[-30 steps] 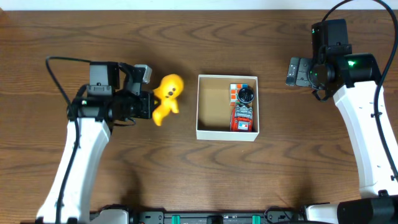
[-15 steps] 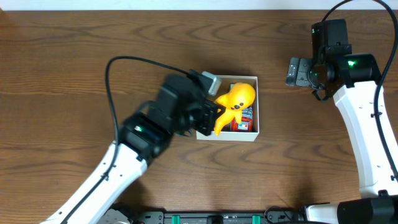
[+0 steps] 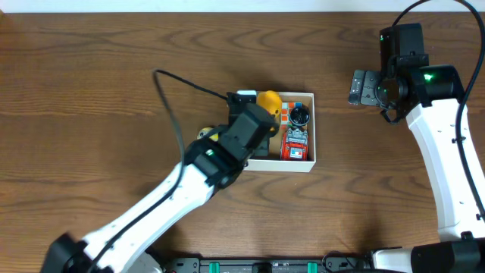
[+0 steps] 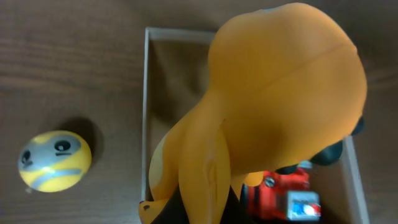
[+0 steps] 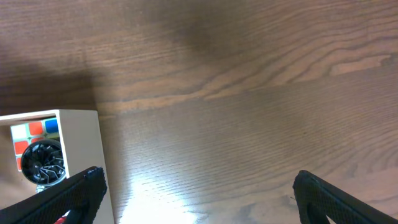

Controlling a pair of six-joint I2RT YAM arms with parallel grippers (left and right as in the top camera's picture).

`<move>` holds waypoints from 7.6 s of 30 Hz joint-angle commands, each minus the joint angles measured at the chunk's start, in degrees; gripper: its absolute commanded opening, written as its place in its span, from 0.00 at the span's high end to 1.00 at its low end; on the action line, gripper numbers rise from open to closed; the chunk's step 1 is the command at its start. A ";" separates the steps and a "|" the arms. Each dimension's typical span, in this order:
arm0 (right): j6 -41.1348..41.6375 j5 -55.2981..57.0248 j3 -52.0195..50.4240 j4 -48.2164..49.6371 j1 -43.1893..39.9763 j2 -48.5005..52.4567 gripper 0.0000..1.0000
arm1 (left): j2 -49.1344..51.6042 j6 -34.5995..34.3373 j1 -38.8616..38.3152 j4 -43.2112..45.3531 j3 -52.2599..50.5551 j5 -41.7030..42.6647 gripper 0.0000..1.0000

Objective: Pack container

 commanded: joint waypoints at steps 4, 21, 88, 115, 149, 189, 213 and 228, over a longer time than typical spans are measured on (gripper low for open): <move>-0.04 0.48 0.79 0.00 -0.33 -0.46 0.01 | 1.14 -1.97 -0.09 0.28 0.87 -0.28 0.94; -0.04 0.48 0.79 0.00 -0.33 -0.46 0.01 | 6.16 -5.88 -0.83 -0.63 0.87 -2.19 0.94; -0.04 0.48 0.79 0.00 -0.33 -0.46 0.01 | 12.44 23.82 27.06 6.14 3.50 -4.96 0.25; -0.04 0.48 0.79 0.00 -0.33 -0.46 0.01 | 24.50 23.80 29.31 2.51 3.48 -3.89 0.24; -0.04 0.48 0.79 0.00 -0.31 -0.46 0.01 | -9.16 17.09 17.77 5.07 3.54 24.74 0.89; -0.04 0.48 0.79 -0.07 -0.33 -0.46 0.01 | 14.75 17.55 4.07 22.91 3.52 3.78 0.29; -0.04 0.48 0.79 -0.07 -0.31 -0.46 0.01 | -3.19 17.75 16.61 9.81 3.54 -8.37 0.22; -0.04 0.48 0.79 -0.07 -0.33 -0.46 0.01 | -10.01 17.73 36.44 -3.93 3.52 -13.16 0.02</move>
